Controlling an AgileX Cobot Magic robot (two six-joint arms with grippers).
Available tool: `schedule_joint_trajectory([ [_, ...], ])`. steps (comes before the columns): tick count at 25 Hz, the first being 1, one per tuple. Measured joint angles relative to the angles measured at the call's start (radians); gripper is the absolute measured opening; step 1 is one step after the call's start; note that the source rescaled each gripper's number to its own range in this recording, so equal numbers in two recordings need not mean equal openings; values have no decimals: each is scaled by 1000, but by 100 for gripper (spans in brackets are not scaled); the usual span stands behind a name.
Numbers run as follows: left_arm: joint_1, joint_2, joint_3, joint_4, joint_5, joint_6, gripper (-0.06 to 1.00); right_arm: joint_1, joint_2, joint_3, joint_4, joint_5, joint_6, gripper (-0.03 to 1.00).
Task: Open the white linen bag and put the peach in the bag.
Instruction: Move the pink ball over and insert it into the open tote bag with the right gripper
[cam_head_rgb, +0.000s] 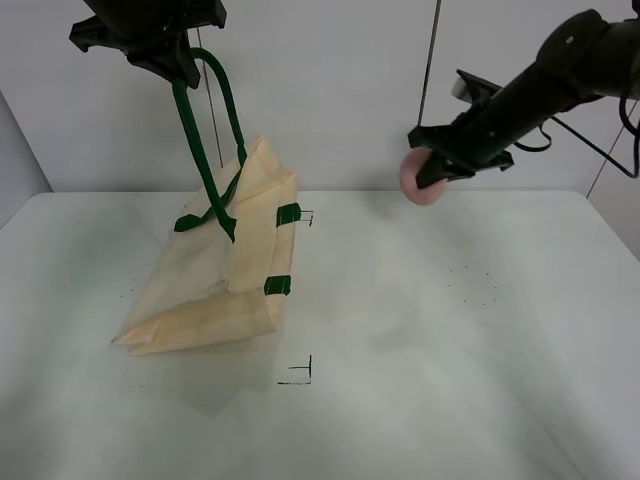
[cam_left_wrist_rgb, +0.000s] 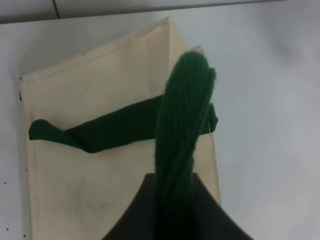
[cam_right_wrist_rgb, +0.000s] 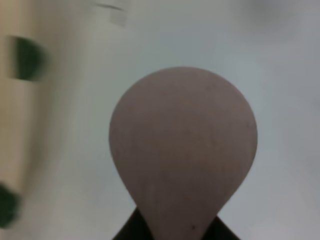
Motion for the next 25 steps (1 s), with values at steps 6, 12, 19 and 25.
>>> schedule_joint_trajectory([
  [6,0,0,0,0,0,7,0,210,10,-26,36,-98,-60,0],
  [12,0,0,0,0,0,7,0,327,114,-30,159,-140,-326,0],
  [19,0,0,0,0,0,7,0,339,247,-30,355,-183,-534,0],
  [25,0,0,0,0,0,7,0,342,290,-30,434,-289,-638,0],
])
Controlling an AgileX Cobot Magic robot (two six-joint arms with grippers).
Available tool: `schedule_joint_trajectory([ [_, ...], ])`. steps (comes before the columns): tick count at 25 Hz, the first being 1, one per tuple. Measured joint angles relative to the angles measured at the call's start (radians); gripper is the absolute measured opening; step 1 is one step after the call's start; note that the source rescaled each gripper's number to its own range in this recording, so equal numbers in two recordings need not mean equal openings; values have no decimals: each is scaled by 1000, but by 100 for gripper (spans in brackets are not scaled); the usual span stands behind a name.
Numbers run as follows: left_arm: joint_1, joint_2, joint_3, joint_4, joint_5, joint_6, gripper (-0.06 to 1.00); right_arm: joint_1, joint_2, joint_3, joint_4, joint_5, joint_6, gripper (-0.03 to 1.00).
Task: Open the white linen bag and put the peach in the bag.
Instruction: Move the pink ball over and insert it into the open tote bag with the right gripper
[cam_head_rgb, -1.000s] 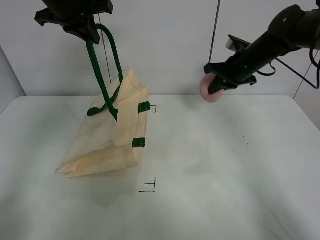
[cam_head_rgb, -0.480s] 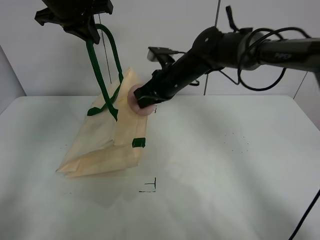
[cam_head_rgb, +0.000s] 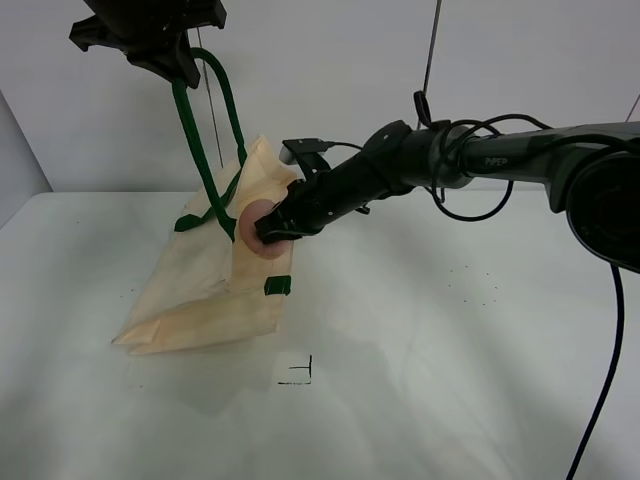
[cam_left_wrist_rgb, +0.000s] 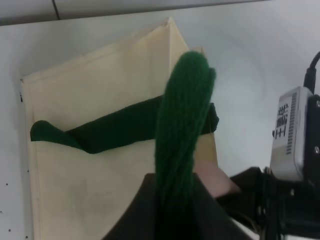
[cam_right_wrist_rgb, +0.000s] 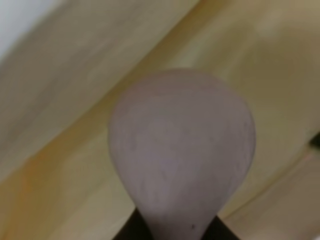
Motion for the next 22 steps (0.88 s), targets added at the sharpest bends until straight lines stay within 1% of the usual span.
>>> schedule_joint_trajectory([
  [4,0,0,0,0,0,0,0,33,21,-1,6,-83,-27,0],
  [11,0,-1,0,0,0,2,0,112,34,-1,9,-174,-102,0],
  [18,0,-2,0,0,0,2,0,143,72,-1,9,-247,-156,0],
  [19,0,-2,0,0,0,2,0,143,72,-1,11,-250,-166,2],
  [20,0,-2,0,0,0,2,0,143,72,-1,18,-255,-173,6],
  [21,0,-2,0,0,0,2,0,143,72,-1,25,-264,-178,16],
  [22,0,-2,0,0,0,3,0,143,72,-1,27,-271,-183,30],
])
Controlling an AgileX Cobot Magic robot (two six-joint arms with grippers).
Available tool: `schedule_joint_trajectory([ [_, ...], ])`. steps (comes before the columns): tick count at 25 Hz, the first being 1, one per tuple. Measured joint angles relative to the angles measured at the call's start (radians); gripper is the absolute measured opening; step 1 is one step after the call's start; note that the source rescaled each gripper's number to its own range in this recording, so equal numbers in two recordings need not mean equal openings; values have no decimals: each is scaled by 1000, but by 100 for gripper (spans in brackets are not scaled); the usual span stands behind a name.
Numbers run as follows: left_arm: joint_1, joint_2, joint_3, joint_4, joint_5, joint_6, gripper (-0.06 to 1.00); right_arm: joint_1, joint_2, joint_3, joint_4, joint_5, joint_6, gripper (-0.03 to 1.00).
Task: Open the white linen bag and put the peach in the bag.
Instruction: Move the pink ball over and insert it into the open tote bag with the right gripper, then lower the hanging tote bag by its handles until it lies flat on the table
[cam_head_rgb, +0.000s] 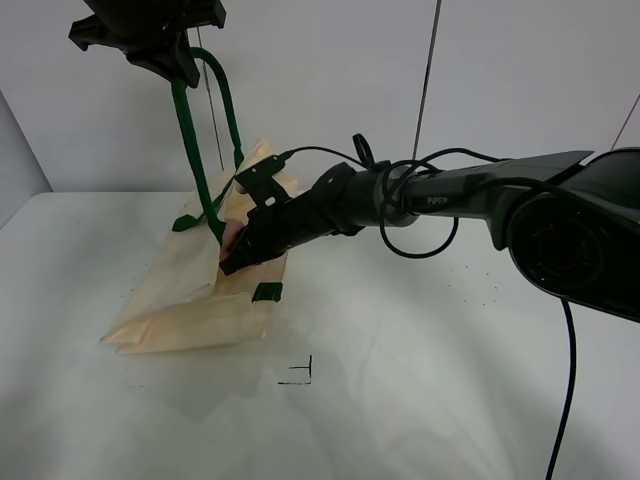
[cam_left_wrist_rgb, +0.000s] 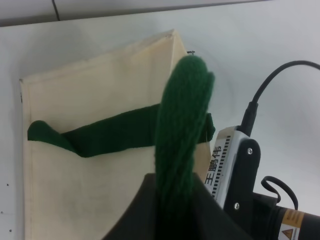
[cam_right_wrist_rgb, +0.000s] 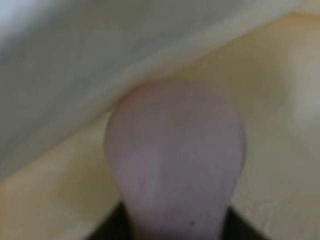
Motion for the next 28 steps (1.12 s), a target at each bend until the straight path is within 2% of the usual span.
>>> schedule_joint_trajectory([
  [3,0,0,0,0,0,0,0,0,0,0,2,-23,-5,78],
  [5,0,0,0,0,0,0,0,0,0,0,5,-33,-5,92],
  [6,0,0,0,0,0,0,0,0,0,0,5,-36,-2,95],
  [10,0,-2,0,0,0,0,0,0,-5,0,-24,-26,64,99],
  [13,0,-5,0,0,0,0,0,-1,-33,0,-111,37,182,100],
  [17,0,-5,0,0,1,0,0,-10,-106,0,-331,187,441,100],
  [23,0,-5,0,0,1,0,0,-60,-207,0,-714,446,940,100],
  [25,0,-5,0,0,1,0,0,-83,-213,0,-794,512,1036,100],
  [28,0,-5,0,0,1,0,0,-118,-211,0,-868,570,1096,100],
])
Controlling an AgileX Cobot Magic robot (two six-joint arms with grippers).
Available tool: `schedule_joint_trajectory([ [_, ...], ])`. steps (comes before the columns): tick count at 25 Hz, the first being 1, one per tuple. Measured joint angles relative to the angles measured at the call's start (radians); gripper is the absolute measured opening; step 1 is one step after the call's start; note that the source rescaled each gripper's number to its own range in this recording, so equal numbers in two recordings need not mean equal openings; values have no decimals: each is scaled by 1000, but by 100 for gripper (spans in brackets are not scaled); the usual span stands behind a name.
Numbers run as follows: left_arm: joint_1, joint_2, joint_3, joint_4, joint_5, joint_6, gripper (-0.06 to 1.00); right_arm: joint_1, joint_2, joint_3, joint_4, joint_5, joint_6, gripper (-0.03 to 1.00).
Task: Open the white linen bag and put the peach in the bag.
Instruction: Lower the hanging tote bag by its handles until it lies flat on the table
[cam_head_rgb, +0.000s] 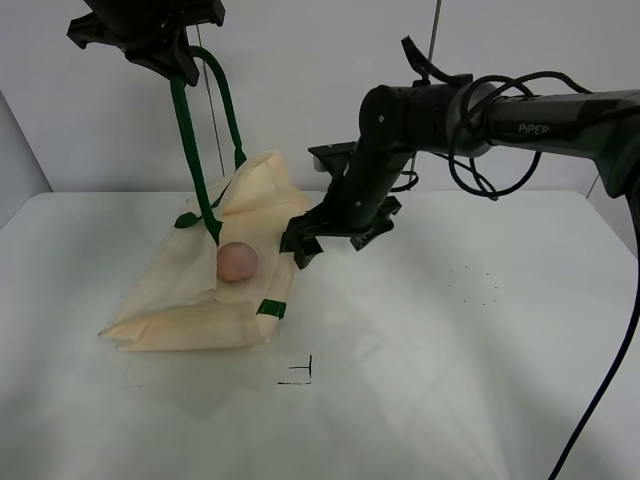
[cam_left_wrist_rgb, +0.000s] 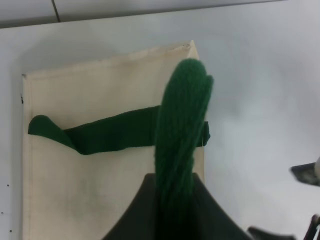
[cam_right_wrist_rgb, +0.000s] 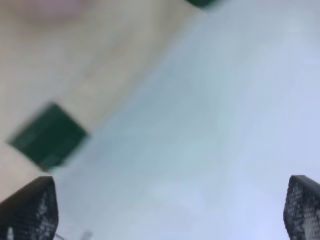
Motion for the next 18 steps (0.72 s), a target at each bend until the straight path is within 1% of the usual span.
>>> schedule_joint_trajectory([
  [3,0,0,0,0,0,0,0,-54,0,0,-56,9,31,100],
  [6,0,0,0,0,0,0,0,-140,0,0,-89,26,46,100],
  [12,0,0,0,0,0,0,0,-360,0,0,-106,55,57,100],
  [15,0,0,0,0,0,0,0,-442,0,0,-107,76,60,100],
  [18,0,0,0,0,0,0,0,-494,0,0,-108,116,63,100],
])
